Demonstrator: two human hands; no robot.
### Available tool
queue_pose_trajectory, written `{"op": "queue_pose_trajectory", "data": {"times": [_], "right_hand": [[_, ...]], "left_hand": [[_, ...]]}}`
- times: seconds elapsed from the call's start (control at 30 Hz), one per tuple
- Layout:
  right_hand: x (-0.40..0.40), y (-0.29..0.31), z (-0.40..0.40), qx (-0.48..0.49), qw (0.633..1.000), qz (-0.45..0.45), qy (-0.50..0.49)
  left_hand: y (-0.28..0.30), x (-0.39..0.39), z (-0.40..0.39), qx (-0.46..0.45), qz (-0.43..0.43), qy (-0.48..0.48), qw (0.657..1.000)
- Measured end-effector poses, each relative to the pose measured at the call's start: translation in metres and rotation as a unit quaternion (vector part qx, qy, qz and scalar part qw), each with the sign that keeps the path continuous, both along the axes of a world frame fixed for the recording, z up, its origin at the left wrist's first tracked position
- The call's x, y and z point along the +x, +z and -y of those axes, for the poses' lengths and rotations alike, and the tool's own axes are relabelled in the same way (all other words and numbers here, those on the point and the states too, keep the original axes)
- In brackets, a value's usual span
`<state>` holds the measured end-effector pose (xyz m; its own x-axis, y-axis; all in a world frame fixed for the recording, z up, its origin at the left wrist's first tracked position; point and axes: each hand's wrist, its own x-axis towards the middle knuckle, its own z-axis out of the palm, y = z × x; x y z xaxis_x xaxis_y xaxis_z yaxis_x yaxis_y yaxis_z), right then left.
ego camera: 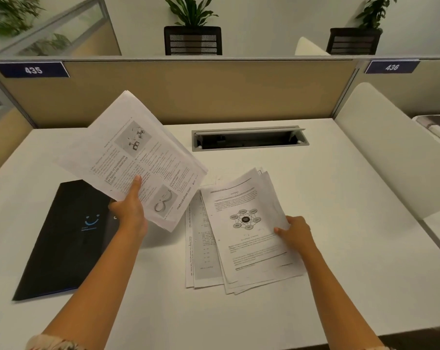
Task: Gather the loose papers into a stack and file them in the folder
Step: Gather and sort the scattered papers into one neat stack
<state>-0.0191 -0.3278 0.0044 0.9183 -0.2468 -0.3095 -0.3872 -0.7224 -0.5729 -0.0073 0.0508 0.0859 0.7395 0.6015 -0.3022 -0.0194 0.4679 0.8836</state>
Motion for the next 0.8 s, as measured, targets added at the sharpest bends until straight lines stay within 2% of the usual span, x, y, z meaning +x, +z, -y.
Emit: {"op": "queue_pose_trajectory", "data": {"times": [0.1,0.2,0.33,0.57,0.67,0.8], "right_hand": [[-0.002,-0.003,-0.004,-0.063,0.998,-0.021,-0.010],[-0.003,-0.002,-0.008,-0.053,0.998,-0.031,-0.020],[-0.005,0.000,-0.011,-0.108,0.993,-0.046,-0.012],[-0.008,-0.004,-0.011,-0.033,0.999,0.006,-0.033],[-0.013,-0.003,-0.008,-0.012,0.998,0.062,-0.020],[-0.020,0.001,0.002,0.088,0.984,0.154,0.000]], "left_hand": [[0.001,-0.002,0.001,-0.001,-0.003,-0.003,1.000],[0.001,-0.004,0.001,-0.001,0.001,-0.006,1.000],[0.001,-0.005,0.000,0.001,0.006,-0.004,1.000],[-0.001,-0.005,-0.002,0.002,-0.005,0.012,1.000],[-0.001,-0.006,-0.003,0.007,-0.007,0.016,1.000],[-0.002,-0.007,-0.004,0.016,-0.017,0.025,0.999]]}}
